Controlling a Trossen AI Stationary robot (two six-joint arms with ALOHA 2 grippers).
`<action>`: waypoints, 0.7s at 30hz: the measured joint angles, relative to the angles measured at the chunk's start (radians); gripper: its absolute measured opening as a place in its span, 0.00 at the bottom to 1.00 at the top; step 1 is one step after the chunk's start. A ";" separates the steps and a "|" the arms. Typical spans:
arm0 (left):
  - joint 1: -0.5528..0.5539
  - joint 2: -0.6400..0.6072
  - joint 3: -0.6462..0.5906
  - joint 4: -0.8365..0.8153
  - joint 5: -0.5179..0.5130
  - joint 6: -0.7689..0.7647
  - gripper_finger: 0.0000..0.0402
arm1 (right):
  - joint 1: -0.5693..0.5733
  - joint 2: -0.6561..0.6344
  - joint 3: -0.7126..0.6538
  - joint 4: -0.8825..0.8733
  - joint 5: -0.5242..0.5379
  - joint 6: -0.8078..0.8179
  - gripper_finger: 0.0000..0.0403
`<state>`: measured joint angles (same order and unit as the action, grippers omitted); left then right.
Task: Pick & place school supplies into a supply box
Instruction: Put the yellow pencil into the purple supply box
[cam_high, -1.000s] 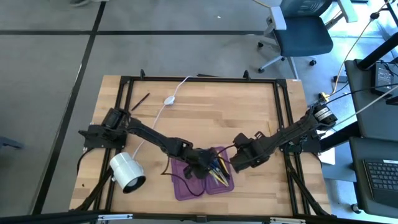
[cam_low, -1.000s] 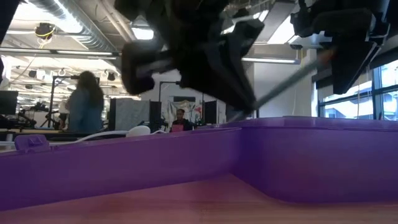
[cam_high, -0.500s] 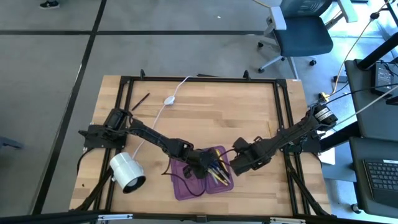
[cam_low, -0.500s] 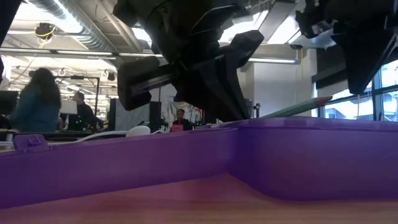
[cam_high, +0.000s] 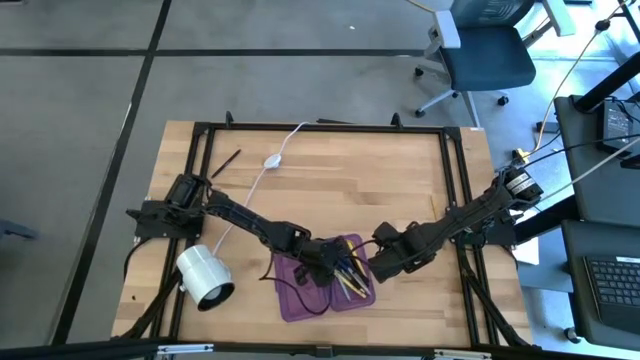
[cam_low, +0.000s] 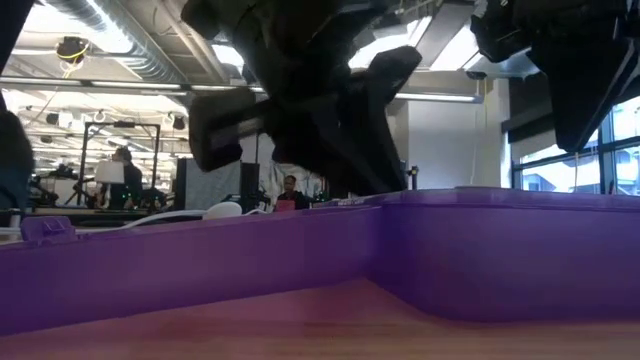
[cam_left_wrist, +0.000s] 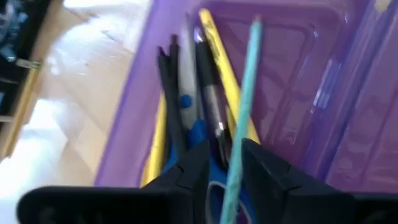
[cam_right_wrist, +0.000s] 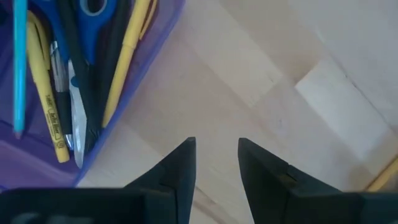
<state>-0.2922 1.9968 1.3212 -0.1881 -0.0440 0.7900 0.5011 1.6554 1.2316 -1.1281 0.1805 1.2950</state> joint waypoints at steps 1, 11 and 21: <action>0.001 -0.010 0.000 -0.001 -0.002 -0.005 0.23 | 0.000 0.000 0.000 -0.005 0.003 -0.005 0.31; 0.109 -0.260 -0.020 -0.152 0.084 -0.147 0.28 | 0.020 0.000 0.000 -0.328 0.027 0.225 0.31; 0.245 -0.518 -0.201 -0.141 0.222 -0.294 0.26 | 0.027 -0.140 -0.180 -0.282 0.027 0.351 0.31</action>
<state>-0.0471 1.4791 1.1204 -0.3295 0.1776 0.4957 0.5282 1.5149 1.0516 -1.4104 0.2073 1.6458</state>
